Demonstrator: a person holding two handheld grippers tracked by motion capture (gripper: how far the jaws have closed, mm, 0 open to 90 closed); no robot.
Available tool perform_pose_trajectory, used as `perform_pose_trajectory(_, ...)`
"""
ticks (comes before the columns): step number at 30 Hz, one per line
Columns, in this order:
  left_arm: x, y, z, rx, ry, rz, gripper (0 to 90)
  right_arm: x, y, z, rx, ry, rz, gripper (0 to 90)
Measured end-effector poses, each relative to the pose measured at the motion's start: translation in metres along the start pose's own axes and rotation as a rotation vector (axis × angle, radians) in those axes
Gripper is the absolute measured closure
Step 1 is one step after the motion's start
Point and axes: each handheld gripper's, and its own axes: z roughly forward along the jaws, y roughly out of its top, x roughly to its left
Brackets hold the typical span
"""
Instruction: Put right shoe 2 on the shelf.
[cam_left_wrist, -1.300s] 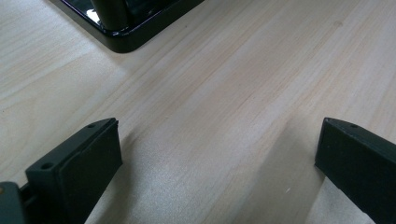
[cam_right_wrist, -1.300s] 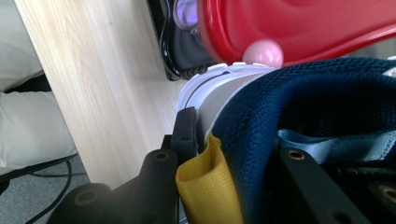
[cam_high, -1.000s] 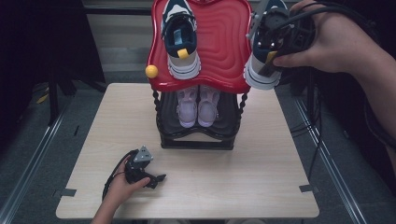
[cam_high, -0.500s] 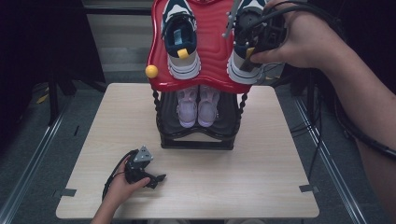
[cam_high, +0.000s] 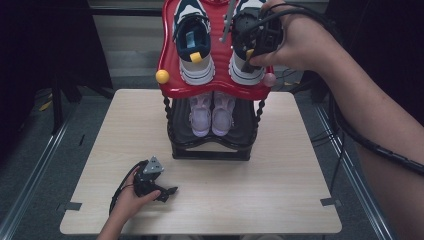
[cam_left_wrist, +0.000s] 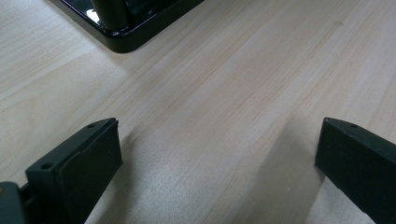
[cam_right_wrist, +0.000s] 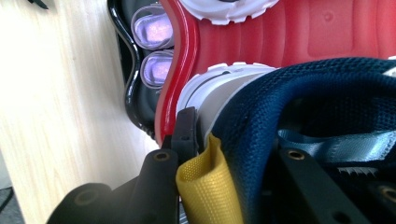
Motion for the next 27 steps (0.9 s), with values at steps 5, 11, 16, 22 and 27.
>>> perform_pose_trajectory(5,0.0,0.0,0.0,0.004,-0.002,0.004,0.0,-0.002,0.006,0.007,-0.006,-0.002,-0.02,70.3)
perform_pose_trajectory(11,0.0,0.0,0.0,0.002,-0.001,0.006,0.0,-0.002,0.013,0.014,-0.004,0.003,-0.06,70.2)
perform_pose_trajectory(16,0.0,0.0,0.0,0.002,-0.002,0.002,0.0,-0.004,0.017,0.02,-0.025,-0.013,-0.094,70.1)
perform_pose_trajectory(22,0.0,0.0,0.0,0.008,-0.003,0.009,0.0,-0.006,0.019,0.025,-0.025,-0.013,-0.093,70.0)
perform_pose_trajectory(27,0.0,0.0,0.0,0.008,-0.003,0.009,0.0,-0.008,0.02,0.029,-0.029,-0.011,-0.101,69.8)
